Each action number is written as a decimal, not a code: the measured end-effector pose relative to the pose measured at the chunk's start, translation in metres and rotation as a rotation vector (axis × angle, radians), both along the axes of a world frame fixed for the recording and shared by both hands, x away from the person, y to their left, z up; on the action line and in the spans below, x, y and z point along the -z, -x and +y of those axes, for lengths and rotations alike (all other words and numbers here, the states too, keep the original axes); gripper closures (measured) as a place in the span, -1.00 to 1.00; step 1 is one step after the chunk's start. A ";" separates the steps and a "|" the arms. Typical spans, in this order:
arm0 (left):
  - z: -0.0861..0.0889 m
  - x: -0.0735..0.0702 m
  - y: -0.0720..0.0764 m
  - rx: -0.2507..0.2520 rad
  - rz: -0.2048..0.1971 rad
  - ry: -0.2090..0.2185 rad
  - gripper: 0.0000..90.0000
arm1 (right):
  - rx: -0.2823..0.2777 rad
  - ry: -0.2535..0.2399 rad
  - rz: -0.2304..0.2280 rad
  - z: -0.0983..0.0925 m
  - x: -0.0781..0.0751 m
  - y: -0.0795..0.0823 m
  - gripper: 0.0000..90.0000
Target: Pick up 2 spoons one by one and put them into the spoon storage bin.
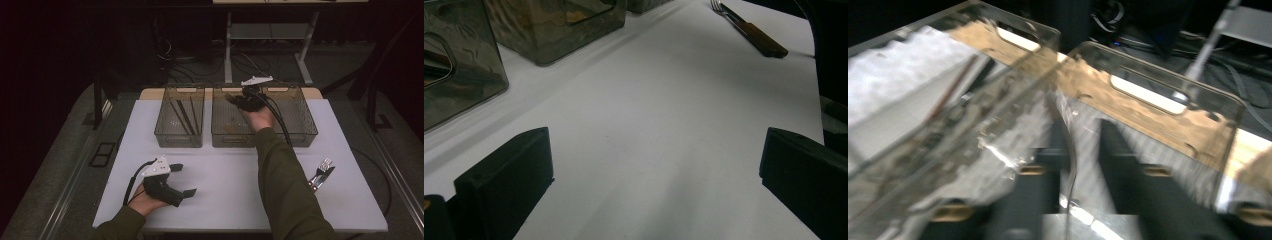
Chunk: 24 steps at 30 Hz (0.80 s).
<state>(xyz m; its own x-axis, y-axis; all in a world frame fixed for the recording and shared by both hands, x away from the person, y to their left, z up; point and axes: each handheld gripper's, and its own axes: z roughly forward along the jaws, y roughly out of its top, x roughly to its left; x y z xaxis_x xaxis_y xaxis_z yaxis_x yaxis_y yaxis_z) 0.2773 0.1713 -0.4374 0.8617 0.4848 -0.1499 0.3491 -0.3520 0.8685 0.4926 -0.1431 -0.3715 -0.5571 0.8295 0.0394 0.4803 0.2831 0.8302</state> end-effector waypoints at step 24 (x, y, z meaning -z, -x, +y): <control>-0.001 0.000 0.002 -0.006 -0.002 -0.021 -1.00 | -0.125 -0.102 0.082 -0.062 -0.010 0.065 -0.24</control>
